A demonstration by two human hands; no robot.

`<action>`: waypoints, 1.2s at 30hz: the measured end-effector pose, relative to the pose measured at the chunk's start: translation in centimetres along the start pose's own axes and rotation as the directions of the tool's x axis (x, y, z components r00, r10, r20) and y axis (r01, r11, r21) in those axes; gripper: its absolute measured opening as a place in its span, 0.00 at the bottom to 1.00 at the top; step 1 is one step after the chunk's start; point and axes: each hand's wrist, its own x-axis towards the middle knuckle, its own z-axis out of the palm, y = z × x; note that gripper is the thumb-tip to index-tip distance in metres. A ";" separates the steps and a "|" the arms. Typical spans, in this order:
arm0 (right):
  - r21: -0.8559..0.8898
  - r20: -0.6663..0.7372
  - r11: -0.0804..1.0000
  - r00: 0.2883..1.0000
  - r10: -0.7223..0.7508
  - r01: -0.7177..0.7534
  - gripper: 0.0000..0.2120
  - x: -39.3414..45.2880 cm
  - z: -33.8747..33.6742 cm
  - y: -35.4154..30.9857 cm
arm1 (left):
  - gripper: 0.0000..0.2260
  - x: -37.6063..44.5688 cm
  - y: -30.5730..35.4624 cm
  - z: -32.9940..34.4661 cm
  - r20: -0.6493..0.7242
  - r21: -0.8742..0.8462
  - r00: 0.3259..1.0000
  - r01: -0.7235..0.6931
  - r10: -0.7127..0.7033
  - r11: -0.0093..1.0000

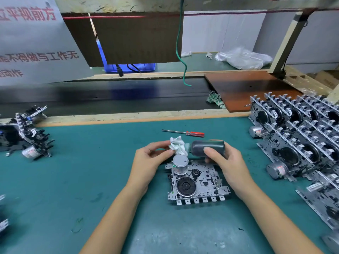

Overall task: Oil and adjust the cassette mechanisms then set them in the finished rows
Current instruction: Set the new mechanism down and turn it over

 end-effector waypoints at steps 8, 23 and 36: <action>0.083 0.019 0.994 0.997 0.074 -0.075 0.15 0.0 0.2 -0.3 | 0.13 -0.1 -0.2 0.1 0.013 0.317 0.960 -0.268 0.279 0.910; 0.047 -0.068 0.978 0.976 0.205 -0.202 0.09 0.5 0.1 0.1 | 0.14 0.3 -0.5 -0.1 -0.004 0.299 0.975 -0.211 0.222 0.931; 0.141 -0.168 0.966 0.956 0.241 -0.219 0.10 0.8 -0.7 0.0 | 0.09 0.2 -0.6 -0.2 -0.031 0.185 0.989 -0.134 0.142 0.974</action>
